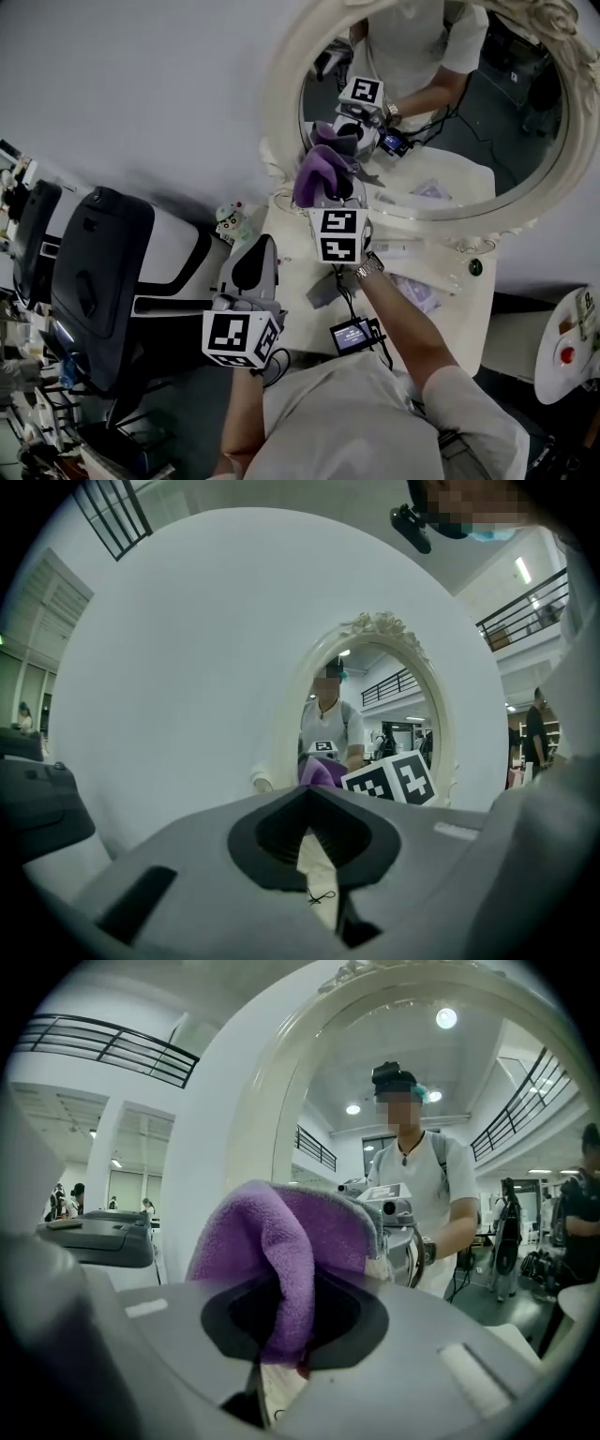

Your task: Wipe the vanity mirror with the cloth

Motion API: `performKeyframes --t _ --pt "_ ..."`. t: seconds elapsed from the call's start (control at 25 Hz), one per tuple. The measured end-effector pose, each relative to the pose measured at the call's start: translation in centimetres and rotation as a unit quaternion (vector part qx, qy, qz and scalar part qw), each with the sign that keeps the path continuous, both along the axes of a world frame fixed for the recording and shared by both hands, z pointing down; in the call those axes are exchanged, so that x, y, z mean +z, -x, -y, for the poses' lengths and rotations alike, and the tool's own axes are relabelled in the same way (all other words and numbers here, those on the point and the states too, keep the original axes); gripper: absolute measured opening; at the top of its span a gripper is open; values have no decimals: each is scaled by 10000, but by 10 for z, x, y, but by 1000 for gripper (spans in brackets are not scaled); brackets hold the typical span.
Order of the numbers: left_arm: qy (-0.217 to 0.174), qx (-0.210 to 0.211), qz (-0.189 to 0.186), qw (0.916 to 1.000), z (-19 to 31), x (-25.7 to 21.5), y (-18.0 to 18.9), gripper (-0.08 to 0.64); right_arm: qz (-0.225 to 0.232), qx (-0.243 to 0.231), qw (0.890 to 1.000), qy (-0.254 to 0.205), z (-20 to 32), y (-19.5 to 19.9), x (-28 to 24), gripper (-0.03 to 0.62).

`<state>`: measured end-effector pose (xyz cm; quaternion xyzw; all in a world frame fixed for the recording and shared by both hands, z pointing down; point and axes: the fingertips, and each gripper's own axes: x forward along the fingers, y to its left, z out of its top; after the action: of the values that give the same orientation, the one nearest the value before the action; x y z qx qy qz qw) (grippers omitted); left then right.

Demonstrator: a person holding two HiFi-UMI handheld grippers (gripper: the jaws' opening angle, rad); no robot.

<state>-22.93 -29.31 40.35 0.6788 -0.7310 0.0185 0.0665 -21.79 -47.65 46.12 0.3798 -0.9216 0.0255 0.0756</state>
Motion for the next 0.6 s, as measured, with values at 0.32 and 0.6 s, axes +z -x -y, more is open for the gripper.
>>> performKeyframes --t 0.32,0.6 --pt "-46 793 -80 9968 40 0 -45 2 -124 371 9992 -70 13 -60 5 64" --pt "-84 1504 -171 9884 73 4 -108 2 -263 927 9951 -201 33 -148 7 64"
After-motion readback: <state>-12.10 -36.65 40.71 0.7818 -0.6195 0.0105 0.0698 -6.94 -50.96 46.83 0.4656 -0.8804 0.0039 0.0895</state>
